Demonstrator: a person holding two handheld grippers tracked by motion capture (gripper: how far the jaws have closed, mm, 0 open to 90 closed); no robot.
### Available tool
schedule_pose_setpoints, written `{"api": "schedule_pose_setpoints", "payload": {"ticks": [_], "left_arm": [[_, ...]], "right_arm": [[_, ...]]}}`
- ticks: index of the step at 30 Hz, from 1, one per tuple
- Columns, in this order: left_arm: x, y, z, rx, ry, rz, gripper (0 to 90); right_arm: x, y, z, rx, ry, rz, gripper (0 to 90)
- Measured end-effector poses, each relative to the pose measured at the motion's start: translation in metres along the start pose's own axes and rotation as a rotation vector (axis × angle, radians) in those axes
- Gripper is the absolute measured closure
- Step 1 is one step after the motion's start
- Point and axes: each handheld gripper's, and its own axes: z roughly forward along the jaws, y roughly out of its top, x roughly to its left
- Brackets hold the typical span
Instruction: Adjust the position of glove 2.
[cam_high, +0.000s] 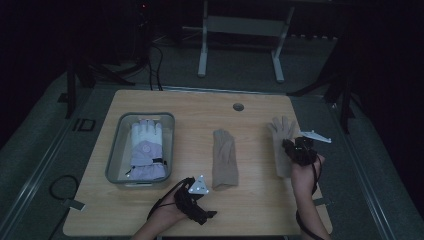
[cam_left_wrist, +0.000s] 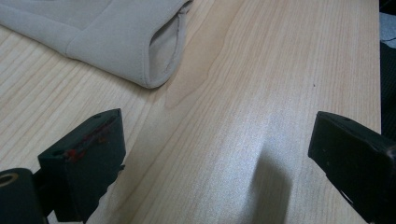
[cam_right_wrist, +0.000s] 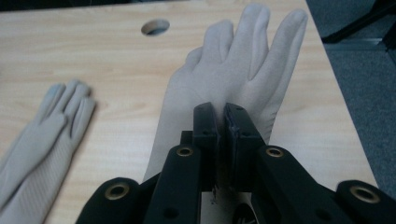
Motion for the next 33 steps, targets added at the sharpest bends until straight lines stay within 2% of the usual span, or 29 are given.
{"api": "schedule_pose_setpoints", "payload": {"ticks": [2,5,7,14,17,19,22,26,27,30,31,33], "left_arm": [[0.0,0.0,0.0,0.003,-0.001,0.003,3.9],[0.0,0.0,0.0,0.008,-0.004,0.005,3.9],[0.001,0.0,0.0,0.01,-0.005,0.005,3.9],[0.0,0.0,0.001,0.014,-0.002,0.005,3.9],[0.001,0.0,0.001,0.014,-0.004,0.004,3.9],[0.001,0.0,0.0,0.012,-0.002,0.001,3.9],[0.001,0.0,0.0,0.015,-0.003,0.004,3.9],[0.001,0.0,0.001,0.016,-0.003,0.006,3.9],[0.001,0.0,0.001,0.015,-0.004,0.005,3.9],[0.001,0.0,0.001,0.016,-0.007,0.005,3.9],[0.001,0.0,0.001,0.02,-0.007,0.004,3.9],[0.001,0.0,0.001,0.021,-0.009,-0.001,3.9]], "right_arm": [[0.0,-0.006,-0.003,0.007,-0.008,-0.003,83.8],[-0.002,-0.017,-0.007,0.015,0.005,0.007,83.7],[0.0,-0.027,-0.008,0.03,-0.004,-0.017,83.6],[-0.002,-0.049,0.003,0.088,-0.01,-0.023,83.1],[-0.004,-0.055,0.01,0.124,-0.001,-0.033,79.3],[-0.005,-0.058,0.016,0.153,0.013,-0.053,75.2],[-0.005,-0.059,0.018,0.158,0.004,-0.076,69.1],[-0.008,-0.055,0.019,0.154,0.019,-0.106,63.4],[-0.01,-0.054,0.02,0.153,0.047,-0.127,61.0],[-0.012,-0.052,0.022,0.157,0.071,-0.18,59.0],[-0.012,-0.052,0.022,0.159,0.102,-0.193,57.6],[-0.013,-0.053,0.023,0.162,0.111,-0.218,56.6]]}}
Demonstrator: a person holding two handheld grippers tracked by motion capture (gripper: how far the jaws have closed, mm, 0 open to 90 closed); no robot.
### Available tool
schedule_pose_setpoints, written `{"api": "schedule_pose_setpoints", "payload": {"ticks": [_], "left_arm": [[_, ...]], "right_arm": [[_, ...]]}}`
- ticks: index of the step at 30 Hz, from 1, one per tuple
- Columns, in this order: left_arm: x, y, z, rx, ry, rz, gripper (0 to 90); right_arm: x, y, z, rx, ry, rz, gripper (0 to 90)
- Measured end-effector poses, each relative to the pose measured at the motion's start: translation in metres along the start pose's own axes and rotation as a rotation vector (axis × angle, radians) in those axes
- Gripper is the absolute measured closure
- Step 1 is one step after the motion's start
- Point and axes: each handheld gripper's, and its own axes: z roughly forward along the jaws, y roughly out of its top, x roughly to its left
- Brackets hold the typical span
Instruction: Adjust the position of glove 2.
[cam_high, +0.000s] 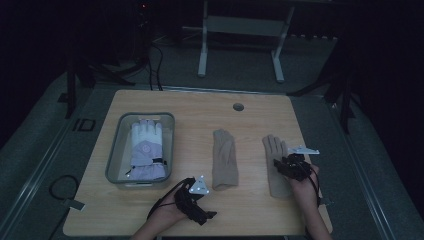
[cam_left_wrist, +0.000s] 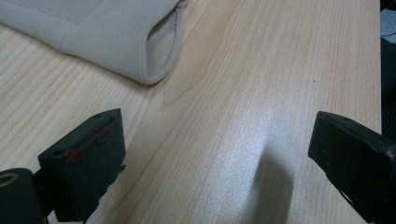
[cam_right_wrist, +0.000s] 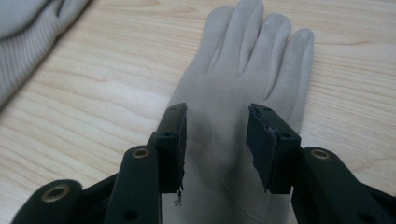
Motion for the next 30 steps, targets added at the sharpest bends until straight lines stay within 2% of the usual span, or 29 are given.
{"api": "schedule_pose_setpoints", "payload": {"ticks": [1,4,6,9,12,15,17,21,25,30], "left_arm": [[0.0,0.0,0.0,0.0,0.0,0.0,3.9],[0.0,0.0,-0.001,-0.002,0.0,0.001,3.9],[0.0,0.0,0.0,-0.001,0.005,0.002,3.9],[0.0,0.0,0.0,0.0,0.004,0.005,3.9],[-0.001,0.0,0.0,0.003,0.004,0.009,3.9],[-0.001,0.0,0.0,0.002,0.004,0.011,3.9],[-0.001,0.0,0.0,0.003,0.005,0.011,3.9],[-0.001,0.0,0.001,0.004,0.006,0.01,3.9],[-0.001,0.0,0.0,0.003,0.004,0.011,3.9],[-0.001,0.0,0.001,0.006,0.006,0.016,3.9]], "right_arm": [[-0.001,-0.001,0.001,0.002,0.019,-0.006,55.1],[-0.001,-0.005,0.002,0.002,0.021,-0.027,54.8],[-0.002,-0.007,0.003,0.005,0.002,-0.043,54.5],[-0.003,-0.011,0.005,0.012,-0.004,-0.052,52.6],[-0.005,-0.015,0.006,-0.012,0.013,-0.053,58.6],[-0.005,-0.018,0.006,-0.032,-0.003,-0.041,73.4],[-0.002,-0.02,0.005,-0.048,-0.035,-0.037,79.9],[0.006,-0.018,0.005,-0.051,-0.082,0.0,83.4],[0.012,-0.01,-0.003,-0.079,-0.101,0.042,83.7],[0.02,0.008,-0.017,-0.128,-0.1,0.085,83.7]]}}
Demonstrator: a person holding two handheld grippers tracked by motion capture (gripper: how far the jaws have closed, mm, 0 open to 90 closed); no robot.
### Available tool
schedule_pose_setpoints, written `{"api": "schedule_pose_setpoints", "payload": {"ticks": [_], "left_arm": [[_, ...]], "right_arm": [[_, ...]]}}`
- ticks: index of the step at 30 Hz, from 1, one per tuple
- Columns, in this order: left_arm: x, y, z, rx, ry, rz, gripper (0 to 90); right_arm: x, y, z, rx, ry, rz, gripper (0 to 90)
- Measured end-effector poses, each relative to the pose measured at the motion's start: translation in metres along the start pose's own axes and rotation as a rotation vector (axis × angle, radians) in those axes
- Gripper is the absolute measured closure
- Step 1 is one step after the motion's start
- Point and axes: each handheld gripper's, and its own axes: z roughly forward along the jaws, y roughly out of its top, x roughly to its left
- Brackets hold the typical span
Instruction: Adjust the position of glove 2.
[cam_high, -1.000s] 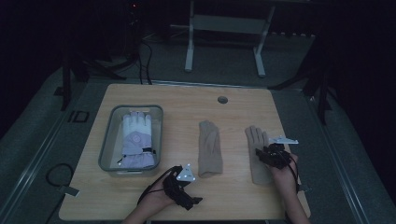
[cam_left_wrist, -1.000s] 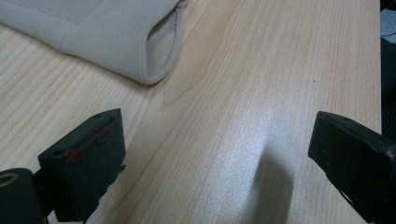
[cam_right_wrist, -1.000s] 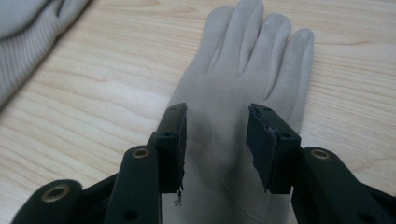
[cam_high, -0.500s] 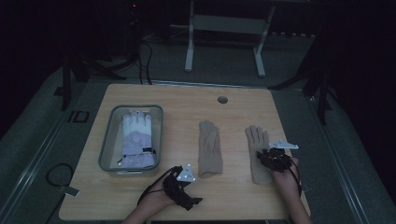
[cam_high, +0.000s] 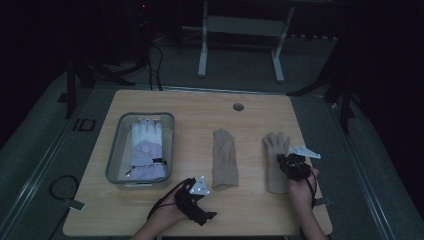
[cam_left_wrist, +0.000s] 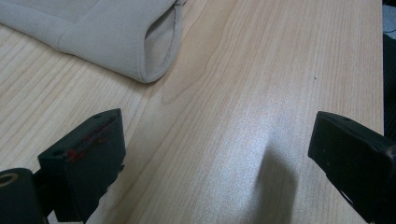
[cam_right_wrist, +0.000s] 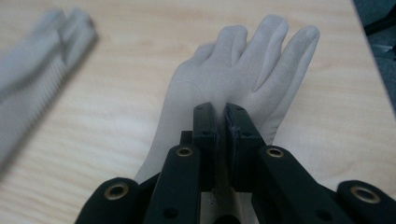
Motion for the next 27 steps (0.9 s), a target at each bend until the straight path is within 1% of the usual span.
{"api": "schedule_pose_setpoints", "payload": {"ticks": [4,6,9,12,13,16,20,24,27], "left_arm": [[0.0,0.0,0.0,-0.002,-0.001,0.0,3.9],[0.0,0.0,0.0,-0.002,0.0,0.001,3.9],[0.0,0.0,0.0,-0.007,0.001,-0.003,3.9],[0.001,0.0,0.0,-0.006,0.001,-0.004,3.9],[0.001,0.0,0.0,-0.005,0.002,-0.002,3.9],[0.0,0.001,0.0,-0.006,0.002,-0.001,3.9],[0.0,0.001,0.0,-0.007,0.001,0.001,3.9],[0.0,0.001,0.0,-0.007,0.002,0.0,3.9],[-0.001,0.001,0.0,-0.006,0.003,0.002,3.9]], "right_arm": [[0.008,0.016,-0.008,-0.043,-0.023,0.009,83.7],[0.012,0.024,-0.011,-0.056,-0.021,0.019,83.7],[0.02,0.035,-0.016,-0.065,-0.012,0.018,83.7],[0.031,0.044,-0.019,-0.075,-0.004,0.014,83.6],[0.035,0.046,-0.02,-0.086,-0.005,0.012,83.6],[0.05,0.051,-0.02,-0.098,0.012,-0.01,83.6],[0.071,0.056,-0.018,-0.093,0.042,-0.017,83.6],[0.091,0.06,-0.014,-0.095,0.081,-0.001,83.6],[0.107,0.062,-0.01,-0.092,0.106,0.002,83.6]]}}
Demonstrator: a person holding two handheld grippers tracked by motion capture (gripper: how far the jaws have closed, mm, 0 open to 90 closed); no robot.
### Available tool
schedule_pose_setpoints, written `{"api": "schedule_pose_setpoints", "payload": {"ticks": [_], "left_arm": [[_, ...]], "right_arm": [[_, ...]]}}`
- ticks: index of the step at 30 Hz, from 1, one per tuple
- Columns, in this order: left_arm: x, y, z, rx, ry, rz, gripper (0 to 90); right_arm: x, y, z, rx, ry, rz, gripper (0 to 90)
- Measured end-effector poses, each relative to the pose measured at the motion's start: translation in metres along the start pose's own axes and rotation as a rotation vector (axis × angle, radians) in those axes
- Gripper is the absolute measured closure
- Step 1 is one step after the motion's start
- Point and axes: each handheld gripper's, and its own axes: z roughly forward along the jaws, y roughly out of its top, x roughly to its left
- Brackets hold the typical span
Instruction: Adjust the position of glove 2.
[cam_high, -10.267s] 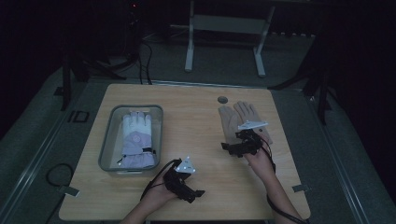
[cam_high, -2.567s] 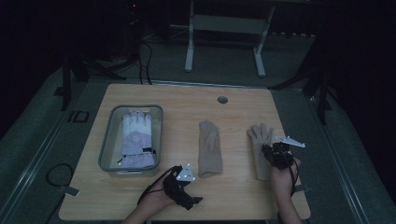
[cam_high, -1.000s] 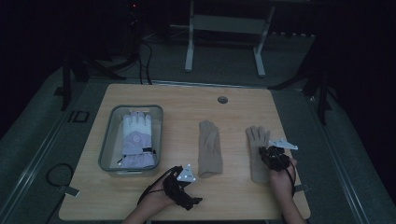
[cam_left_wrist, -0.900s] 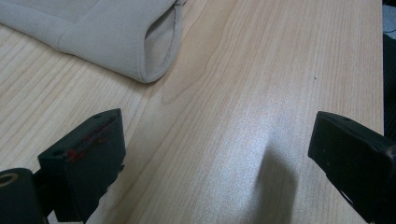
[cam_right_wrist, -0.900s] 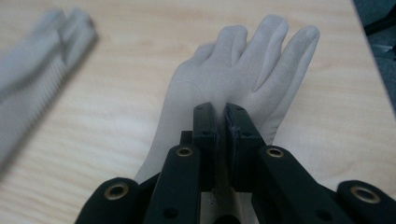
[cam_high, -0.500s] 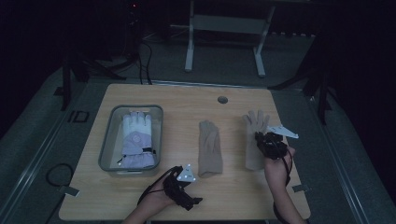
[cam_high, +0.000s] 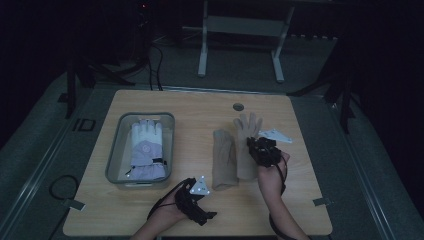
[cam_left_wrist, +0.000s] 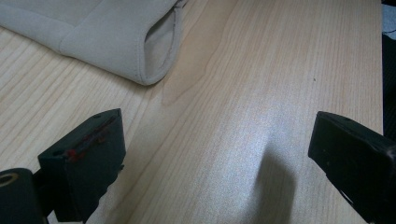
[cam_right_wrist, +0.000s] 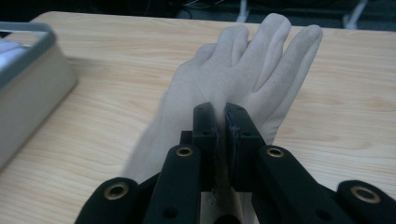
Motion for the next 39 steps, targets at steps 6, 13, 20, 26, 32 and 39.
{"api": "schedule_pose_setpoints", "payload": {"ticks": [6,13,20,26,32,39], "left_arm": [[-0.001,0.0,0.0,-0.005,0.01,0.017,3.9],[-0.002,0.0,0.0,-0.004,0.007,0.016,3.9],[0.0,0.0,0.0,-0.009,0.011,0.013,3.9],[-0.001,0.0,0.0,-0.004,0.011,0.016,3.9],[-0.001,0.0,0.0,-0.01,0.012,0.018,3.9],[-0.002,0.0,0.001,-0.004,0.011,0.021,3.9]], "right_arm": [[0.028,0.003,0.011,0.005,0.037,-0.015,83.6],[0.045,0.002,0.023,0.022,0.048,-0.024,83.6],[0.05,-0.015,0.046,0.09,0.042,-0.019,83.6],[0.05,-0.03,0.06,0.13,0.034,0.012,83.4],[0.046,-0.041,0.067,0.151,0.014,0.023,83.1],[0.048,-0.049,0.075,0.174,0.016,0.014,81.1]]}}
